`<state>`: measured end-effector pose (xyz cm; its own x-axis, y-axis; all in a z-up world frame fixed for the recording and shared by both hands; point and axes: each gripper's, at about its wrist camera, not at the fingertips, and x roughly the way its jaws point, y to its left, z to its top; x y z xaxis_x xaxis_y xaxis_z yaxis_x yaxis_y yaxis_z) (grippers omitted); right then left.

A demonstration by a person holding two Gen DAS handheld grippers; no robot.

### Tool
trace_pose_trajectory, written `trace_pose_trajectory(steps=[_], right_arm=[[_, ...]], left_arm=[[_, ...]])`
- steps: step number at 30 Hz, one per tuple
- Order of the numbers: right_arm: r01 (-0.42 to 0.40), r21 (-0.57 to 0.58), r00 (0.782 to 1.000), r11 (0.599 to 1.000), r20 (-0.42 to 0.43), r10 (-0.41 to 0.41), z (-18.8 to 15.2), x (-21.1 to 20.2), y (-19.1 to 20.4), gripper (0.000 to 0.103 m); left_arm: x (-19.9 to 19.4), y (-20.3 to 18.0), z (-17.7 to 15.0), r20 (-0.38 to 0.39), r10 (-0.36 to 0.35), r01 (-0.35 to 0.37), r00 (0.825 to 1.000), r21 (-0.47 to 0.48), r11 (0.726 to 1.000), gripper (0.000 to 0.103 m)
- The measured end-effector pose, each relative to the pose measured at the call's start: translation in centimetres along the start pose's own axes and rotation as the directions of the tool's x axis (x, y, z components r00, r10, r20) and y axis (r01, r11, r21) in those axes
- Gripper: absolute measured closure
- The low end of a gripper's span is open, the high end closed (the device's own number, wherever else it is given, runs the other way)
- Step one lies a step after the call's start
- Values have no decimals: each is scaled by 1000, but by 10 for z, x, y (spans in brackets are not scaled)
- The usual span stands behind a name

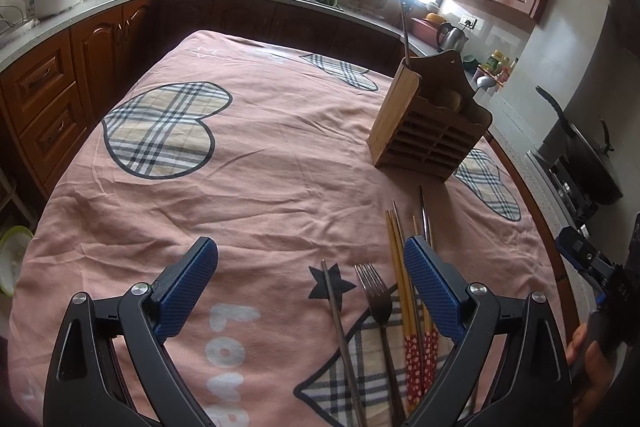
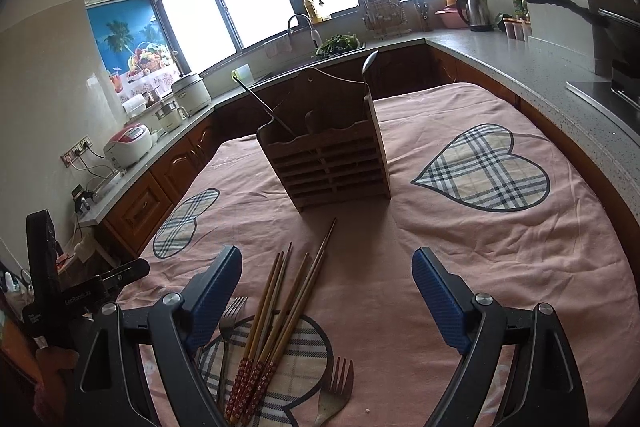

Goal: Organize utensils
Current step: 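Move both tools back down to the utensil pile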

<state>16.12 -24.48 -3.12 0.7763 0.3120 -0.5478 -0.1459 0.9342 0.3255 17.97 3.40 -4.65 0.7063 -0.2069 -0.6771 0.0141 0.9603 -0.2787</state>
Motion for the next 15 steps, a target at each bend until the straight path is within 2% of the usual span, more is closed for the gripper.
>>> trace_pose_trajectory(steps=[12, 15], right_arm=[[2, 5, 998, 1000, -58, -1, -18, 13, -1, 15], [2, 3, 998, 1000, -65, -2, -19, 19, 1, 19]], left_arm=[[17, -3, -21, -80, 31, -27, 996, 57, 998, 7], [22, -5, -22, -97, 38, -30, 995, 76, 997, 12]])
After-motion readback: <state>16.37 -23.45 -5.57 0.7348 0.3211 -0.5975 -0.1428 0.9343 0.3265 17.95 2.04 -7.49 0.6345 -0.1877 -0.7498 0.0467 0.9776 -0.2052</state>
